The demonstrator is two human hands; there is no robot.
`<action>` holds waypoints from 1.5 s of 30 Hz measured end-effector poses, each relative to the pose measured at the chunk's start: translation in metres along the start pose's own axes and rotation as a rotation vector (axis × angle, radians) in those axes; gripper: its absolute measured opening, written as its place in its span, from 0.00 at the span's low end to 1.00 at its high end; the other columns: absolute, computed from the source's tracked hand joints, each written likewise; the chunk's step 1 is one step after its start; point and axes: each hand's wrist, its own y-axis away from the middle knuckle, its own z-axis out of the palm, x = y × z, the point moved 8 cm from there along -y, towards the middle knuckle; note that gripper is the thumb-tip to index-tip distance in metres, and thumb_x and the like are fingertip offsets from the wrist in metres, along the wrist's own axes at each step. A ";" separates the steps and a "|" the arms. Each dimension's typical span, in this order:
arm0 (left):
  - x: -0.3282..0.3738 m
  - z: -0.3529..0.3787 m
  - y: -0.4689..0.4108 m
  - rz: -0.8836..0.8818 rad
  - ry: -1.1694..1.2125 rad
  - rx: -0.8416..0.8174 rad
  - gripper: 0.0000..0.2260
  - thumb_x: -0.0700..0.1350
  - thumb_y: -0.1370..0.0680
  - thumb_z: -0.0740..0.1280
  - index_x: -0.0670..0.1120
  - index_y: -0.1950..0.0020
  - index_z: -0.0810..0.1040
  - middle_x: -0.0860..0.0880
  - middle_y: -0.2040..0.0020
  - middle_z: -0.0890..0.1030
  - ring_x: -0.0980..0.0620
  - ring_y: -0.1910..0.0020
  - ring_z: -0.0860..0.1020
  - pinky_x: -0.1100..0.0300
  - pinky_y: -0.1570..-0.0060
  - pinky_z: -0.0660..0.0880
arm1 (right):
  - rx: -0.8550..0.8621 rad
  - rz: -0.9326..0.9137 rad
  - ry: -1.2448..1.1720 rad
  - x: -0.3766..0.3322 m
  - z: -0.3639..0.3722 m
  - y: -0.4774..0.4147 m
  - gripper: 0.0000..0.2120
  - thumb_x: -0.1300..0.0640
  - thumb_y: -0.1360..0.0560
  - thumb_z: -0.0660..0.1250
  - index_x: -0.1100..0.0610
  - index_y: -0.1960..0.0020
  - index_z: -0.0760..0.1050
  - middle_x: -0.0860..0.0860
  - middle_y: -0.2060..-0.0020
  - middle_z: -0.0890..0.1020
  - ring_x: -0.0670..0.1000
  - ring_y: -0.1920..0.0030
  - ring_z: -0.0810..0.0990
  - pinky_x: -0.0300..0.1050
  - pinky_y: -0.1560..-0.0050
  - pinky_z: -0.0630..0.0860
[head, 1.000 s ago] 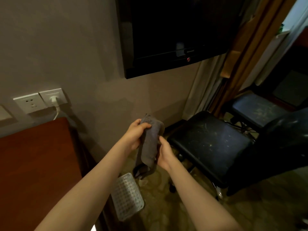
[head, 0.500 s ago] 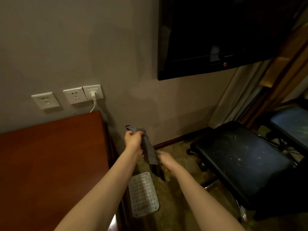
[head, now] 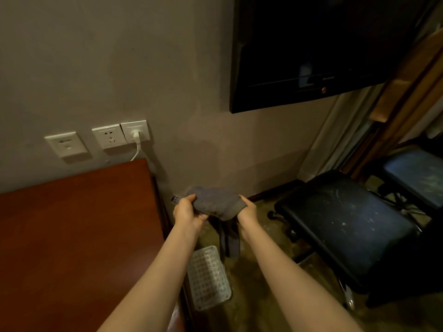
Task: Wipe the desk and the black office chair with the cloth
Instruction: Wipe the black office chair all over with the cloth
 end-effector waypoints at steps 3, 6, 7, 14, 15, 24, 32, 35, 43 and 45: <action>-0.010 -0.030 -0.007 -0.061 -0.202 0.090 0.17 0.36 0.24 0.59 0.41 0.35 0.70 0.39 0.45 0.78 0.41 0.58 0.78 0.48 0.72 0.78 | -0.039 0.074 -0.042 0.007 0.016 0.006 0.16 0.59 0.17 0.50 0.64 0.51 0.75 0.58 0.57 0.77 0.57 0.59 0.75 0.49 0.50 0.71; -0.023 -0.045 0.005 -0.200 -0.591 0.055 0.08 0.39 0.23 0.62 0.38 0.45 0.73 0.39 0.51 0.76 0.39 0.54 0.77 0.46 0.58 0.76 | -0.083 0.057 -0.081 0.006 0.022 0.011 0.17 0.61 0.18 0.51 0.62 0.60 0.74 0.55 0.64 0.75 0.54 0.64 0.74 0.46 0.61 0.71; -0.019 -0.048 0.005 -0.178 -0.728 0.059 0.09 0.38 0.24 0.64 0.37 0.45 0.73 0.38 0.47 0.76 0.37 0.47 0.76 0.44 0.52 0.74 | -0.083 0.038 -0.072 0.004 0.020 0.012 0.16 0.61 0.18 0.52 0.62 0.59 0.74 0.55 0.65 0.75 0.53 0.65 0.73 0.44 0.64 0.70; 0.015 -0.023 -0.006 -0.023 -0.869 -0.106 0.09 0.43 0.21 0.55 0.44 0.45 0.73 0.43 0.47 0.74 0.46 0.52 0.72 0.54 0.57 0.66 | -0.187 -0.094 0.073 -0.029 0.011 0.008 0.12 0.67 0.19 0.53 0.60 0.47 0.75 0.53 0.66 0.77 0.51 0.65 0.74 0.37 0.70 0.75; 0.014 -0.023 -0.006 -0.069 -0.836 -0.129 0.09 0.46 0.21 0.54 0.45 0.52 0.72 0.44 0.52 0.73 0.47 0.56 0.70 0.54 0.56 0.63 | -0.236 -0.141 0.115 -0.036 0.014 0.013 0.13 0.68 0.20 0.53 0.62 0.44 0.74 0.52 0.66 0.77 0.51 0.64 0.73 0.34 0.72 0.75; 0.001 -0.012 -0.029 -0.322 -0.972 -0.382 0.25 0.61 0.28 0.67 0.43 0.43 0.80 0.42 0.45 0.82 0.45 0.46 0.79 0.53 0.47 0.75 | -0.264 -0.700 0.845 -0.083 -0.005 0.040 0.15 0.68 0.22 0.57 0.60 0.41 0.78 0.52 0.50 0.81 0.48 0.49 0.79 0.30 0.52 0.75; 0.005 0.015 -0.027 -0.094 -0.976 -0.287 0.05 0.46 0.26 0.63 0.47 0.61 0.75 0.46 0.57 0.76 0.48 0.59 0.73 0.57 0.58 0.67 | -0.157 -1.107 1.693 -0.076 -0.031 0.056 0.23 0.64 0.22 0.59 0.54 0.28 0.67 0.57 0.41 0.77 0.59 0.43 0.78 0.53 0.44 0.75; -0.009 0.035 -0.018 -0.115 -0.842 -0.284 0.08 0.50 0.28 0.64 0.46 0.58 0.73 0.46 0.57 0.74 0.47 0.56 0.72 0.55 0.53 0.69 | -0.183 -1.117 1.618 -0.071 -0.050 0.057 0.25 0.70 0.27 0.64 0.58 0.31 0.70 0.60 0.42 0.78 0.61 0.45 0.79 0.55 0.46 0.78; -0.037 0.119 0.012 0.300 -1.130 -0.364 0.14 0.47 0.24 0.69 0.40 0.43 0.78 0.49 0.49 0.76 0.51 0.47 0.76 0.64 0.53 0.68 | -0.076 -1.001 1.525 -0.083 -0.133 0.047 0.29 0.69 0.24 0.62 0.51 0.27 0.64 0.54 0.34 0.70 0.55 0.37 0.74 0.47 0.38 0.73; -0.054 0.139 0.025 0.366 -1.175 -0.413 0.09 0.48 0.23 0.67 0.45 0.61 0.75 0.50 0.61 0.74 0.56 0.62 0.73 0.65 0.62 0.67 | -0.061 -0.926 1.457 -0.086 -0.159 0.044 0.33 0.73 0.25 0.59 0.48 0.26 0.60 0.53 0.30 0.66 0.54 0.32 0.68 0.44 0.31 0.67</action>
